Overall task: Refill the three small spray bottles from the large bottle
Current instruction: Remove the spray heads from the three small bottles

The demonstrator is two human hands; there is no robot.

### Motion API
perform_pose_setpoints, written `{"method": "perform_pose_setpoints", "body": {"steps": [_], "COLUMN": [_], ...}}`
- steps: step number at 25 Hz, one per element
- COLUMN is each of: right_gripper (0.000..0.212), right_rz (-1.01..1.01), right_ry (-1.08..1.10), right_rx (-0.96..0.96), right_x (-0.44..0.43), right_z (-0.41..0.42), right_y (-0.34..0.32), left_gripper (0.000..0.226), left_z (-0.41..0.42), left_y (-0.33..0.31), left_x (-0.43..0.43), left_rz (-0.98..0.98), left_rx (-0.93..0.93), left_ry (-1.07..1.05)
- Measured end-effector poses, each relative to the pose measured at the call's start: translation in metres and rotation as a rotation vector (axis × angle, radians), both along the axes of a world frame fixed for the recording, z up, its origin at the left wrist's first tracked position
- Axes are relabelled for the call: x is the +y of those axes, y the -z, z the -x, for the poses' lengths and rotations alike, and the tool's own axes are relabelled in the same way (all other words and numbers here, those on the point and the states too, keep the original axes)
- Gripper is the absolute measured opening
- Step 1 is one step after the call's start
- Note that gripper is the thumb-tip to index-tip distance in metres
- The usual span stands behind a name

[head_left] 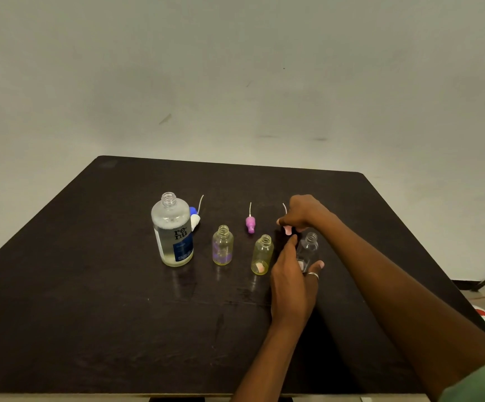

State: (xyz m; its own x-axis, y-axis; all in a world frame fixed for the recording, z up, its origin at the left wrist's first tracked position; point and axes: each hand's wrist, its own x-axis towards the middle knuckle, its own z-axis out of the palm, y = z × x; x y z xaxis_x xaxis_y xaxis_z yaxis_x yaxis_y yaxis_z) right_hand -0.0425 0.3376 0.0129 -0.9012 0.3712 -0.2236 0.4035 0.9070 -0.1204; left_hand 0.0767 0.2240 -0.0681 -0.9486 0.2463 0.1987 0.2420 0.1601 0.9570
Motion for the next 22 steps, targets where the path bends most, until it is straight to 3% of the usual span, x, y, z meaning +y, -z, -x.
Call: {"method": "perform_pose_setpoints", "body": {"steps": [6,12,17,22], "right_gripper": [0.048,0.052,0.034,0.018], "right_rz": [-0.02,-0.115,-0.034,0.173], "right_ry": [-0.009,-0.149,-0.295,-0.405], "right_rx": [0.016,0.237,0.455,0.505], "right_x": [-0.003,-0.036,-0.106,-0.172], "right_z": [-0.013,-0.03,-0.054,-0.076], "right_y": [-0.021,-0.074,-0.093,-0.079], "left_gripper": [0.069,0.072,0.042,0.032], "left_z": [0.001,-0.021,-0.038,-0.005], "left_y": [0.004,-0.004,0.002,-0.004], "left_x": [0.001,-0.025,-0.086,-0.178], "left_rz": [0.021,0.069,0.014,0.169], "left_rx": [-0.012,-0.038,0.067,0.194], "left_ry": [-0.001,0.017,-0.1,-0.332]}}
